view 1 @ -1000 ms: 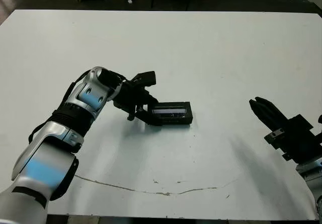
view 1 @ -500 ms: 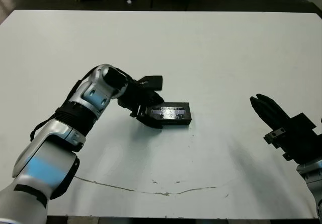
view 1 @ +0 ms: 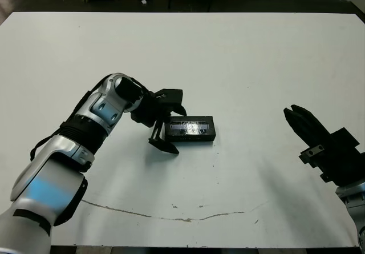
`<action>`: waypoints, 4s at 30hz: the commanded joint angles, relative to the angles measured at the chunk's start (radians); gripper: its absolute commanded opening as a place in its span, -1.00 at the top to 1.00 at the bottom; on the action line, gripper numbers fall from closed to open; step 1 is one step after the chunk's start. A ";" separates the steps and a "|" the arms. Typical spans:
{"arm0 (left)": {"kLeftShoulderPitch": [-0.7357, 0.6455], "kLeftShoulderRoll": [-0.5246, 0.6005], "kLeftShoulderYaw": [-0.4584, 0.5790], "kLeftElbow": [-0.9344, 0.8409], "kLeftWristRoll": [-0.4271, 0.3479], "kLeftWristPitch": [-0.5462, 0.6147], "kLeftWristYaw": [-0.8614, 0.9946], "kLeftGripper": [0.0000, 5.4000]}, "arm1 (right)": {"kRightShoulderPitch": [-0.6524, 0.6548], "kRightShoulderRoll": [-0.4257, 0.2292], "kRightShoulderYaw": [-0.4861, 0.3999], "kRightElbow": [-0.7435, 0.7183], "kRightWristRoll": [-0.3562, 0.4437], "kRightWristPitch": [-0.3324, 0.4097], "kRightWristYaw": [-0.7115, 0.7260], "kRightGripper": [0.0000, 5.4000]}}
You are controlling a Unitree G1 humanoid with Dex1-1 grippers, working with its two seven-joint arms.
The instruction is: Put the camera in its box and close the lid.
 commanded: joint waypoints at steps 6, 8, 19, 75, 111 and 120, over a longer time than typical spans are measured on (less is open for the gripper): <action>0.029 0.042 0.156 -0.022 -0.145 -0.023 -0.011 -0.99 | 0.017 0.002 0.007 0.012 -0.005 -0.001 0.000 1.00; 0.031 0.061 0.190 -0.046 -0.191 -0.018 -0.042 -0.99 | 0.018 0.002 0.008 0.014 -0.007 -0.005 0.002 1.00; 0.082 0.234 0.260 -0.242 -0.307 -0.010 -0.170 -0.99 | 0.017 0.002 0.015 0.023 -0.008 -0.014 0.006 1.00; 0.528 -0.275 0.200 -0.616 -0.200 0.782 1.067 0.99 | 0.037 0.002 0.025 0.000 -0.010 0.010 -0.023 1.00; 0.943 -0.355 0.679 -0.718 -0.301 -0.403 1.116 0.99 | -0.007 0.144 0.106 -0.008 -0.246 -0.088 -0.280 1.00; 0.973 -0.370 0.644 -0.671 -0.310 -0.474 1.161 0.99 | -0.022 0.167 0.127 0.015 -0.266 -0.110 -0.278 1.00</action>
